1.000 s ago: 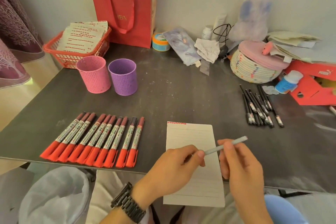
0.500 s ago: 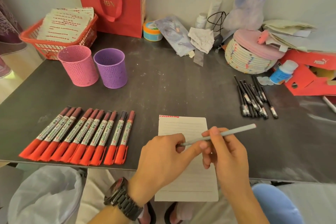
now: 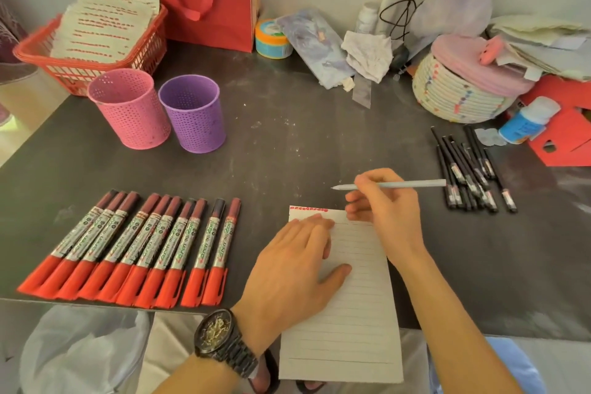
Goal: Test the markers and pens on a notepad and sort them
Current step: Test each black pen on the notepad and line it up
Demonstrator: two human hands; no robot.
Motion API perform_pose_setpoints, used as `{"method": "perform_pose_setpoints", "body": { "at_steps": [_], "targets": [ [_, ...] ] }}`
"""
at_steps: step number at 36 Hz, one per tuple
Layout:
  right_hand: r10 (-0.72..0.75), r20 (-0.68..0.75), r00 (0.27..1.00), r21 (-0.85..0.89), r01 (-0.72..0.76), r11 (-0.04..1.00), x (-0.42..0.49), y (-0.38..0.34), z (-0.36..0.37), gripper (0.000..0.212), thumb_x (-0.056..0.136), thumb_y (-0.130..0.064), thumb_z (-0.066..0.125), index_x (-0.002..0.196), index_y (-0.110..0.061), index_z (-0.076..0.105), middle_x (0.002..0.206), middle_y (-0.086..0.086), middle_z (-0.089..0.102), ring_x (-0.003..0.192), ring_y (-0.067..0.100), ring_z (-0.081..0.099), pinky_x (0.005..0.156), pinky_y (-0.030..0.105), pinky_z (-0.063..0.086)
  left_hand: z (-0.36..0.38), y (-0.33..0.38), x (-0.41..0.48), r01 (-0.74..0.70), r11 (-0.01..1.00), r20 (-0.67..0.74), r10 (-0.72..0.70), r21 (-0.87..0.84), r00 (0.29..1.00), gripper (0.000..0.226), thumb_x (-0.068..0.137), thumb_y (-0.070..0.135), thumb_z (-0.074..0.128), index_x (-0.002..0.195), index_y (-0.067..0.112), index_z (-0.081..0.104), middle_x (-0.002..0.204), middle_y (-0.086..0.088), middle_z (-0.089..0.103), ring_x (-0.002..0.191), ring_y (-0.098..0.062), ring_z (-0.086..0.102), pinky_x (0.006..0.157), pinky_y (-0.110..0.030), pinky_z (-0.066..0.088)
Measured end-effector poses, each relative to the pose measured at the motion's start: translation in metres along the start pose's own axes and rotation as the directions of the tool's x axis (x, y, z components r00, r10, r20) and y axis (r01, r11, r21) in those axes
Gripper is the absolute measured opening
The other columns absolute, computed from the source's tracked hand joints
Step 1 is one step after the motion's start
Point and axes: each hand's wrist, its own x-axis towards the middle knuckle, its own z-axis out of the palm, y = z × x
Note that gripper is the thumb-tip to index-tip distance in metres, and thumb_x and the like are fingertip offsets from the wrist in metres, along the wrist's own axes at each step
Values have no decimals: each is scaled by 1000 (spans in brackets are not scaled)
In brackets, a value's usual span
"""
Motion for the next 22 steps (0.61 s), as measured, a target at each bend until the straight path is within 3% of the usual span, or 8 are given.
{"method": "perform_pose_setpoints", "body": {
  "at_steps": [3,7,13,22],
  "targets": [
    [-73,-49,996,-126,66,990,4,7,9,29,94,-35,71,77,-14,62,58,5,66,48,17,63,49,25,52,-1,1,0,-21,1000,6,20,4,1000,37,88,54,60,87,32,31,133,13,57,128,-7,47,104,-23,37],
    [-118,-124,985,-198,92,976,2,14,11,41,90,-44,73,63,-19,54,47,2,58,44,12,56,53,22,48,-2,3,0,-14,1000,6,14,11,1000,37,89,53,61,87,32,31,134,11,58,129,-7,46,106,-23,35],
    [-113,-143,983,-248,75,966,4,21,8,38,92,-27,72,62,-14,52,47,2,58,44,5,56,56,23,48,-4,4,2,-18,1000,7,18,17,1000,35,91,46,58,88,32,26,134,9,60,129,-8,48,113,-23,28],
    [-134,-118,984,-316,91,944,6,25,11,33,91,-20,71,63,-14,54,50,-1,62,47,3,61,54,11,46,-6,6,4,-11,1000,-6,11,27,1000,39,91,41,62,89,34,24,131,8,62,123,-10,54,106,-27,37]
  ]
}}
